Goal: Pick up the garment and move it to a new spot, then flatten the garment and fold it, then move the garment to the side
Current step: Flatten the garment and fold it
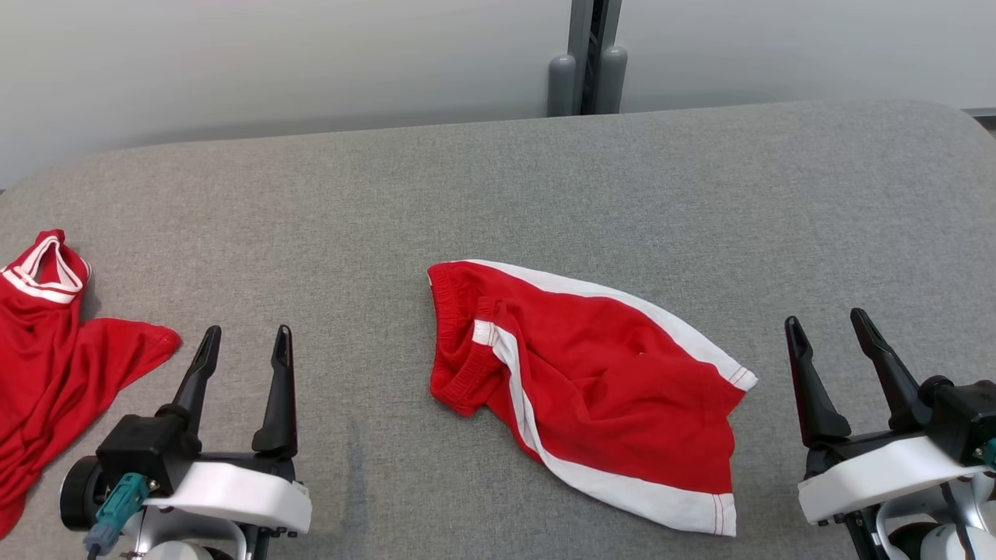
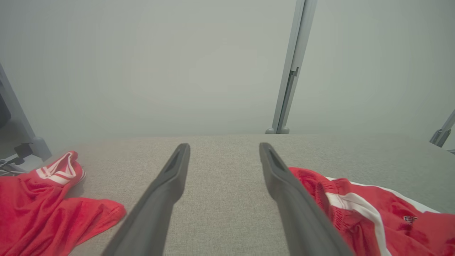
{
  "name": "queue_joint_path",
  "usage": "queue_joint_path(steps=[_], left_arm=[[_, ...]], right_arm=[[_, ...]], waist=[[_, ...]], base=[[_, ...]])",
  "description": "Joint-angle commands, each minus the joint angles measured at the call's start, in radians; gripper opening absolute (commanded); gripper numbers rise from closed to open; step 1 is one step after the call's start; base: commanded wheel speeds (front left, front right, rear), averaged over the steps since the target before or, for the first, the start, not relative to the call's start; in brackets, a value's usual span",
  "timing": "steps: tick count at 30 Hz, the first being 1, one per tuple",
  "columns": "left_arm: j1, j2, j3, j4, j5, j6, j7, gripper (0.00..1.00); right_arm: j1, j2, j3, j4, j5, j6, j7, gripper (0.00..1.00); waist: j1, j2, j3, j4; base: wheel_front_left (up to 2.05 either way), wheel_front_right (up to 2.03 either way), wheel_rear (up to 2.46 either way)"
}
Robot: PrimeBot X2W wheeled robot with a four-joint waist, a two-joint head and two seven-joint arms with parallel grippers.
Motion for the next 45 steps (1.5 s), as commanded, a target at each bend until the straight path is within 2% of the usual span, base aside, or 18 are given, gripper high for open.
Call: queue_joint_path(steps=[1,6,11,12,16,21,30,31,33,34,35,37,45], left_arm=[[-0.017,0.006,-0.002,-0.005,0.004,-0.006,0.002,1.00],[-0.082,0.008,-0.018,-0.009,0.003,-0.036,0.033,1.00],[-0.176,-0.007,-0.093,0.010,-0.020,-0.110,0.148,1.00],[-0.176,-0.007,-0.093,0.010,-0.020,-0.110,0.148,1.00],[-0.241,-0.023,-0.161,0.059,-0.052,-0.177,0.266,1.00],[-0.292,-0.030,-0.200,0.133,-0.093,-0.234,0.361,1.00],[-0.336,-0.026,-0.217,0.199,-0.119,-0.284,0.412,1.00],[-0.338,-0.025,-0.217,0.201,-0.120,-0.284,0.412,0.96],[-0.338,-0.027,-0.217,0.204,-0.125,-0.285,0.413,0.67],[-0.338,-0.027,-0.217,0.203,-0.125,-0.286,0.414,0.49],[-0.337,-0.026,-0.218,0.205,-0.126,-0.287,0.417,0.40],[-0.336,-0.024,-0.219,0.208,-0.129,-0.288,0.417,0.00],[-0.333,-0.020,-0.221,0.209,-0.129,-0.290,0.406,0.00]], right_arm=[[0.007,-0.006,0.000,-0.005,0.006,0.000,0.004,1.00],[-0.007,-0.005,0.004,-0.009,0.011,0.000,0.004,1.00],[-0.022,-0.004,0.010,-0.005,0.020,0.000,-0.005,1.00],[-0.022,-0.004,0.010,-0.005,0.020,0.000,-0.005,1.00],[-0.038,-0.002,0.020,0.005,0.028,0.000,-0.017,1.00],[-0.050,-0.001,0.025,0.026,0.036,0.000,-0.036,1.00],[-0.065,0.000,0.030,0.062,0.062,0.000,-0.067,1.00],[-0.067,0.000,0.030,0.066,0.063,0.000,-0.071,1.00],[-0.070,0.000,0.029,0.071,0.067,0.000,-0.077,1.00],[-0.072,0.000,0.030,0.072,0.069,0.000,-0.078,1.00],[-0.074,0.000,0.031,0.074,0.070,0.000,-0.077,1.00],[-0.076,0.000,0.034,0.079,0.073,0.000,-0.082,1.00],[-0.082,0.000,0.033,0.097,0.081,0.000,-0.087,1.00]], waist=[[0.0000,0.0000,0.003,-0.002],[0.0000,0.0000,0.024,-0.018],[0.0000,0.0000,0.055,-0.051],[0.0000,0.0000,0.055,-0.051],[0.0000,0.0000,0.085,-0.089],[0.0000,0.0000,0.122,-0.132],[0.0000,0.0000,0.161,-0.172],[0.0000,0.0000,0.163,-0.174],[0.0000,0.0000,0.165,-0.175],[0.0000,0.0000,0.167,-0.176],[0.0000,0.0000,0.168,-0.176],[0.0000,0.0000,0.170,-0.176],[0.0000,0.0000,0.173,-0.175]], base=[[0.00,0.00,0.00],[0.00,0.00,0.00],[0.00,0.00,0.00],[0.00,0.00,0.00],[0.00,0.00,0.00],[0.00,0.00,0.00],[0.00,0.00,0.00],[0.00,0.00,0.00],[0.00,0.00,0.00],[0.00,0.00,0.00],[0.00,0.00,0.00],[0.00,0.00,0.00],[0.00,0.00,0.00]])
